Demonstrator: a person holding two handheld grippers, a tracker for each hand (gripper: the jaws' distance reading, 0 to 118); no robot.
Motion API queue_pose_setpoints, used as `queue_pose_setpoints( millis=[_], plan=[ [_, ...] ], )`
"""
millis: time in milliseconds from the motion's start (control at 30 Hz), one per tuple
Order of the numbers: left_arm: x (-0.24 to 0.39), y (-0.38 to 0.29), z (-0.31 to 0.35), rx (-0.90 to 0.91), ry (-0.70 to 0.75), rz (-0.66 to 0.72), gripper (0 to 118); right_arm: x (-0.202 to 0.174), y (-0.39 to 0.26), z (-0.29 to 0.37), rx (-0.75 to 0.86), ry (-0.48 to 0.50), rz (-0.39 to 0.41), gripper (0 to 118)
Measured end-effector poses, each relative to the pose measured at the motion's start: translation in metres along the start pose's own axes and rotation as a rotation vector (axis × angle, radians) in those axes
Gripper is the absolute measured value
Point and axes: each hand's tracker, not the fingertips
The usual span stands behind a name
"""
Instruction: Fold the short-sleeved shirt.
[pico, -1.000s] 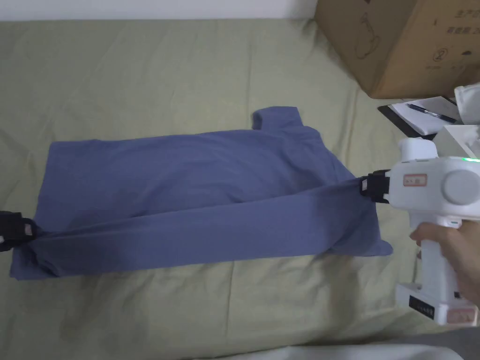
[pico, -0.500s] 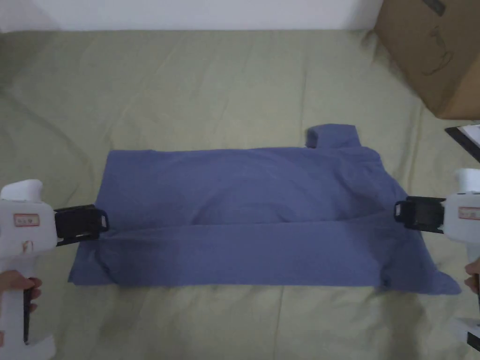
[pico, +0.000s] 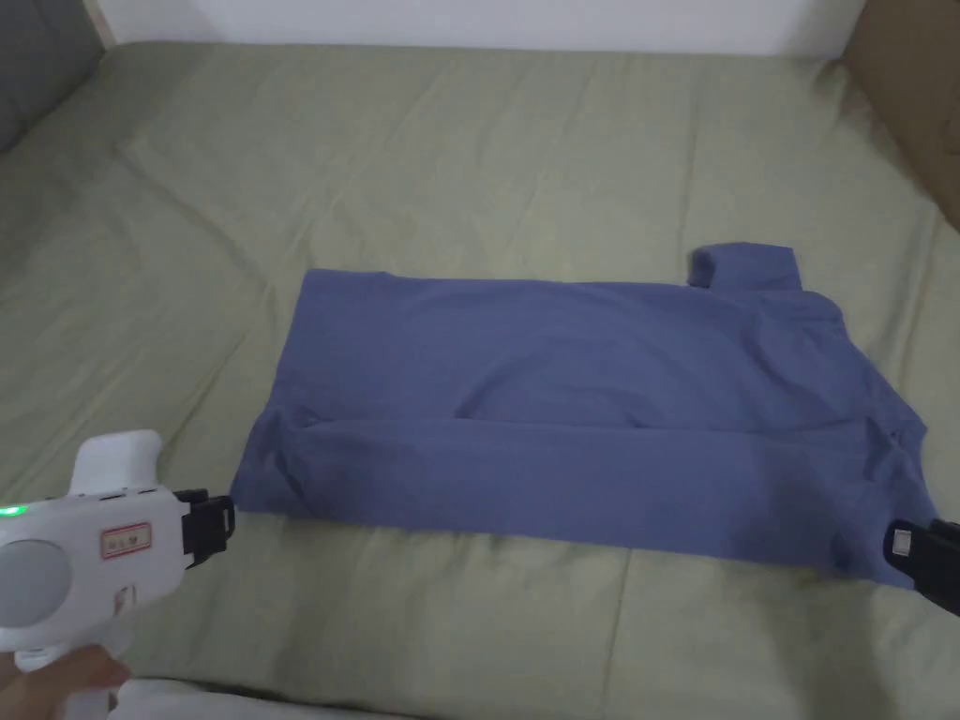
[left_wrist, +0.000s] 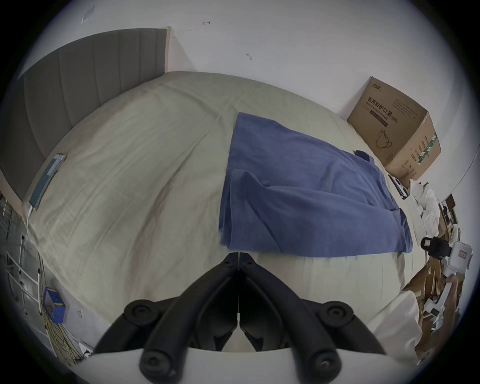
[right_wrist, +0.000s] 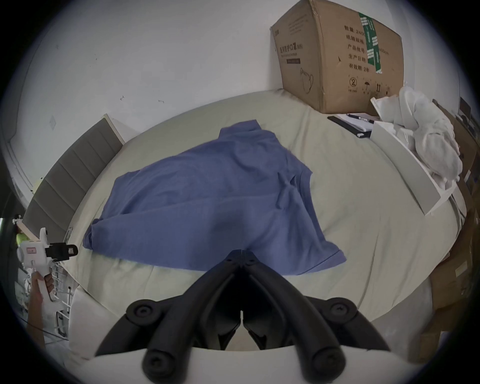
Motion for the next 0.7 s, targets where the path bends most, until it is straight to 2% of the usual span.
queue_pose_setpoints(
  millis=[33, 67, 100, 200, 267, 333, 400, 433, 467, 500, 600, 633, 667, 700],
  plan=[
    [0.001, 0.004, -0.004, 0.011, 0.012, -0.010, 75, -0.001, -0.001, 0.000, -0.001, 0.001, -0.004, 0],
    [0.001, 0.008, -0.008, 0.009, 0.013, -0.018, 104, -0.001, 0.000, -0.001, -0.005, 0.006, -0.010, 0],
    [0.001, 0.014, -0.016, -0.006, 0.012, -0.041, 113, 0.000, 0.000, -0.002, -0.006, 0.009, -0.018, 0],
    [0.000, 0.021, -0.038, -0.026, 0.031, -0.093, 110, -0.002, 0.002, -0.004, -0.008, 0.012, -0.036, 0],
    [-0.004, 0.021, -0.053, -0.083, 0.060, -0.118, 94, -0.002, 0.002, -0.005, -0.012, 0.002, -0.041, 0],
    [-0.005, 0.017, -0.065, -0.108, 0.014, -0.120, 65, -0.002, 0.002, -0.006, -0.017, -0.009, -0.045, 0],
    [0.002, 0.014, -0.064, -0.093, 0.051, -0.181, 63, -0.001, 0.001, -0.009, -0.026, -0.025, -0.050, 0],
    [0.004, 0.016, -0.059, -0.078, 0.045, -0.217, 46, 0.001, 0.000, -0.009, -0.029, -0.029, -0.056, 0],
    [0.006, 0.017, -0.054, -0.067, 0.041, -0.211, 21, 0.003, 0.000, -0.010, -0.031, -0.032, -0.065, 0],
    [0.007, 0.019, -0.052, -0.051, 0.042, -0.212, 3, 0.005, -0.001, -0.010, -0.033, -0.034, -0.073, 0],
    [0.013, 0.024, -0.050, -0.085, 0.049, -0.237, 3, 0.011, 0.000, -0.013, -0.037, -0.056, -0.083, 0],
    [0.015, 0.024, -0.048, -0.071, 0.059, -0.251, 3, 0.015, 0.000, -0.013, -0.034, -0.069, -0.083, 4],
    [0.015, 0.025, -0.046, -0.080, 0.053, -0.245, 3, 0.019, 0.002, -0.014, -0.034, -0.079, -0.081, 25],
    [0.015, 0.025, -0.044, -0.076, 0.052, -0.241, 3, 0.023, 0.004, -0.016, -0.044, -0.094, -0.077, 58]
  ],
)
